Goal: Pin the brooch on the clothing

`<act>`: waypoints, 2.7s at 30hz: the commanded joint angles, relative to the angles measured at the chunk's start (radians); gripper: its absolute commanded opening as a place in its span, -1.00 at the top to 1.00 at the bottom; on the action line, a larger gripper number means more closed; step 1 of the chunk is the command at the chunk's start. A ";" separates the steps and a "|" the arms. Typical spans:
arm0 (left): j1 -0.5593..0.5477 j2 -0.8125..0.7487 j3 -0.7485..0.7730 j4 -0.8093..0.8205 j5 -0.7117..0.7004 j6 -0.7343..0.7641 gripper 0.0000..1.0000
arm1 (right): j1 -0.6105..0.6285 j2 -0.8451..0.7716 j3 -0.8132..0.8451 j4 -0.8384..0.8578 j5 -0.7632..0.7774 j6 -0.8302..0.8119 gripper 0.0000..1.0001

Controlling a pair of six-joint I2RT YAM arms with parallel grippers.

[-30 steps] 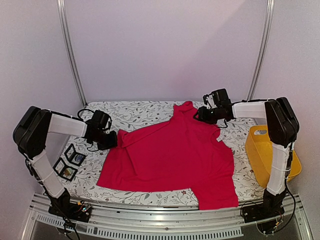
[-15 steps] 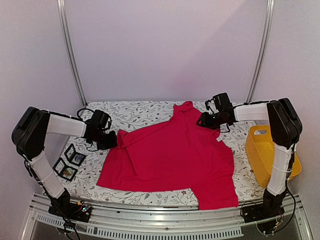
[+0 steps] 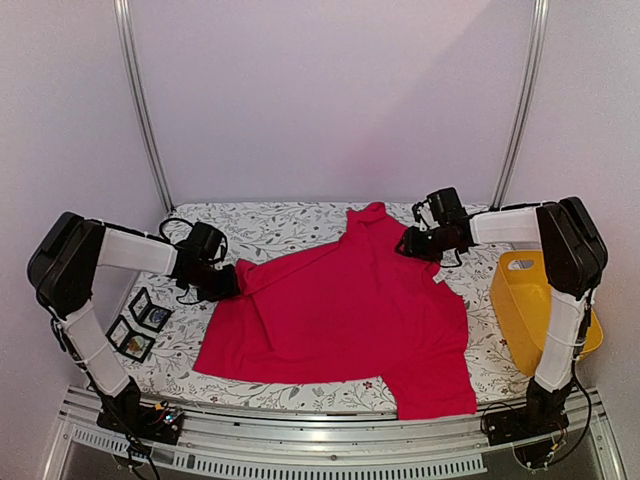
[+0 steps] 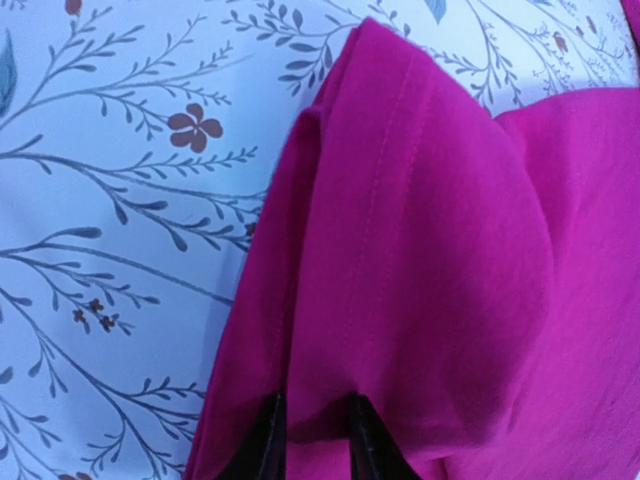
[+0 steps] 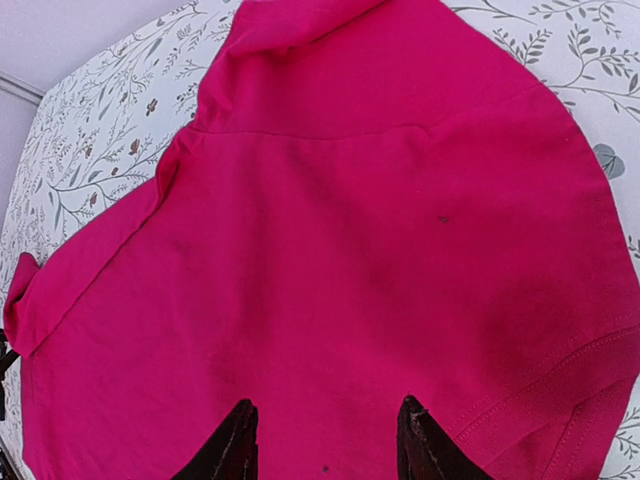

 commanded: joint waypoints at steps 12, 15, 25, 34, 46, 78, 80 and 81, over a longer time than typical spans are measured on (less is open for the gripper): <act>-0.028 -0.099 0.079 -0.071 -0.145 0.071 1.00 | 0.011 0.003 -0.045 0.002 0.011 -0.004 0.06; -0.018 -0.079 0.138 -0.048 -0.166 0.100 1.00 | 0.012 0.007 -0.062 0.003 0.006 0.001 0.06; 0.067 0.242 0.563 -0.051 -0.209 0.152 1.00 | 0.013 0.022 -0.108 -0.053 0.078 0.012 0.06; 0.155 0.546 0.858 -0.188 -0.229 0.083 1.00 | 0.014 -0.017 -0.099 -0.085 0.104 -0.004 0.06; 0.198 0.477 0.785 -0.148 -0.271 0.089 -0.16 | -0.042 0.015 0.135 -0.159 0.175 -0.113 0.07; 0.039 0.187 0.226 -0.022 -0.186 0.084 -0.18 | -0.178 0.128 0.114 -0.266 0.346 -0.104 1.00; 0.037 0.154 0.242 -0.034 -0.191 0.093 -0.18 | -0.174 0.113 0.159 -0.290 0.327 -0.116 0.98; 0.034 0.129 0.240 -0.039 -0.191 0.093 -0.19 | -0.167 0.102 0.177 -0.302 0.332 -0.123 0.97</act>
